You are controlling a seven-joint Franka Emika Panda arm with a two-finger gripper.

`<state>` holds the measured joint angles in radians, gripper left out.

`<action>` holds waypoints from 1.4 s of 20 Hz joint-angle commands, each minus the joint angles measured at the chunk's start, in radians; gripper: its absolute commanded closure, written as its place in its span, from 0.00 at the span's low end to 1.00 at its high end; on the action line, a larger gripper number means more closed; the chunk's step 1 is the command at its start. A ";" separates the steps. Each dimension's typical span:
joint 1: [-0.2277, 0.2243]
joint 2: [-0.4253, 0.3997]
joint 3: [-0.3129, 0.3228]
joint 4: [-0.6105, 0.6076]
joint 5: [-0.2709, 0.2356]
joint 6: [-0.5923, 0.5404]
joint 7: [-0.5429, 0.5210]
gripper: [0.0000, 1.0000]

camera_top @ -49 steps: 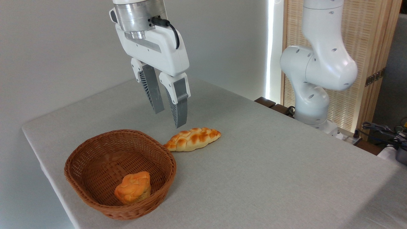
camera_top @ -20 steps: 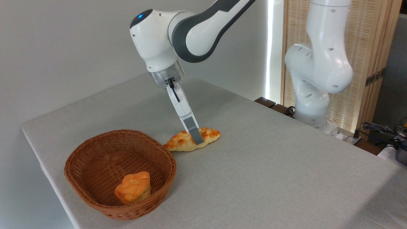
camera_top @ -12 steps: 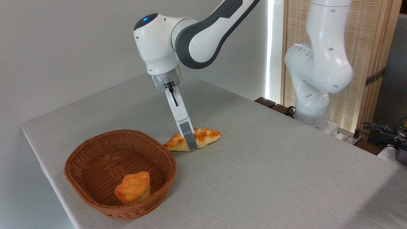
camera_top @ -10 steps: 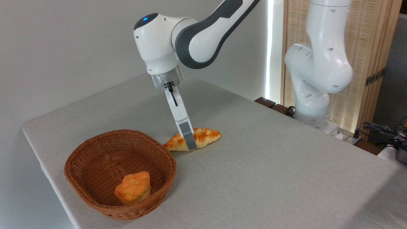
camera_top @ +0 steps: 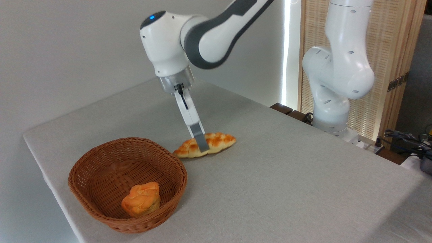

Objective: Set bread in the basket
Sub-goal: 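Close the gripper on the croissant and lift it, then carry the croissant over the wicker basket and lower it inside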

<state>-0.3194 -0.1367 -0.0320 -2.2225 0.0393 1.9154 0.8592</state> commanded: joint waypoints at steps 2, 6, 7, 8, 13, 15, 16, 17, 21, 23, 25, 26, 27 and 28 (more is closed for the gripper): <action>-0.003 0.000 0.015 0.168 -0.002 -0.151 0.001 0.56; 0.003 0.029 0.066 0.295 -0.045 -0.150 -0.009 0.55; 0.003 0.043 0.085 0.326 -0.074 -0.147 -0.041 0.55; 0.003 0.084 0.101 0.383 -0.110 -0.136 -0.113 0.53; 0.007 0.276 0.101 0.581 -0.124 -0.040 -0.273 0.50; 0.005 0.310 0.095 0.581 -0.122 0.072 -0.331 0.49; 0.002 0.328 0.092 0.581 -0.112 0.115 -0.341 0.44; -0.003 0.341 0.090 0.581 -0.107 0.143 -0.339 0.42; -0.006 0.364 0.087 0.578 -0.084 0.151 -0.338 0.11; -0.006 0.367 0.086 0.576 -0.061 0.155 -0.339 0.00; -0.006 0.368 0.086 0.575 -0.061 0.166 -0.339 0.00; -0.006 0.371 0.086 0.576 -0.061 0.168 -0.339 0.00; -0.006 0.370 0.086 0.576 -0.061 0.168 -0.339 0.00; -0.006 0.371 0.086 0.576 -0.062 0.168 -0.341 0.00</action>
<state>-0.3229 0.2253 0.0554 -1.6616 -0.0366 2.0692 0.5379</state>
